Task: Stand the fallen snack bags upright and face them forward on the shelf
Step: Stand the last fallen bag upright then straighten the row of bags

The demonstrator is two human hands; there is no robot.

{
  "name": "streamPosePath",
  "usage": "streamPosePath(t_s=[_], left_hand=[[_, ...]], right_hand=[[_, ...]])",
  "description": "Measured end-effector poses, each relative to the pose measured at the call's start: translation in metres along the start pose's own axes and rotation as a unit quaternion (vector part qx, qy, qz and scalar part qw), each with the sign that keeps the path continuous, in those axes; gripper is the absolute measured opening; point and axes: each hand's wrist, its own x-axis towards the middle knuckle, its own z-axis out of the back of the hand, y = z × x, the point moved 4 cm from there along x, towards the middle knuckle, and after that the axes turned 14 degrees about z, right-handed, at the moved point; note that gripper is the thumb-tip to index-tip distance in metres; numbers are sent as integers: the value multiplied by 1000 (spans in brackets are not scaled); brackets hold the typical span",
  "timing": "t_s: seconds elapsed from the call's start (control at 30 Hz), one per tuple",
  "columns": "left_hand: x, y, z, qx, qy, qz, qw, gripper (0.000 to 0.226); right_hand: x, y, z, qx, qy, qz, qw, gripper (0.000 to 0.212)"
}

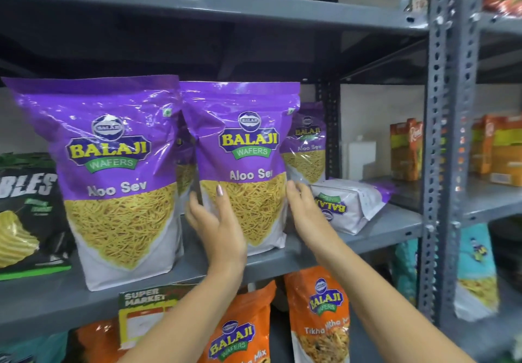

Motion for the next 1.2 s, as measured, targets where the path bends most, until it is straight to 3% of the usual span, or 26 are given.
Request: streamPosePath(t_s=[0.07,0.17,0.23,0.3,0.43,0.6,0.67,0.73,0.9,1.0,1.1,1.2], left_hand=[[-38,0,2,-28,30,-96,995,59],[-96,-2,-5,-45,145,-254,955,54],[-106,-6,-27,-27,241,-290,926,44],[-96,-15,-63,7,285,-261,922,35],[-50,-28,-149,135,256,-223,931,32],[4,-16,-224,321,235,-7,917,42],[15,-6,-235,393,279,62,874,47],[12,2,-239,469,355,83,805,45],[6,11,-243,562,379,50,734,53],[8,9,-247,534,394,55,747,44],[5,1,-244,477,380,85,788,12],[9,0,-244,399,342,91,846,23]], right_hand=[[-20,2,22,-19,-20,54,998,36],[-34,1,69,-10,-107,90,990,17],[-28,-7,110,-64,-174,80,979,13],[-17,-25,153,-147,-214,41,965,11],[11,-63,197,-249,-184,-94,946,21],[33,-82,193,-260,-84,-210,939,48],[36,-83,191,-259,-68,-219,938,57],[39,-84,190,-247,-62,-224,941,65],[43,-85,184,-148,-78,-228,959,61],[44,-79,183,-101,-99,-204,969,55],[46,-77,182,-86,-112,-183,973,49],[55,-78,183,-93,-143,-141,975,42]])
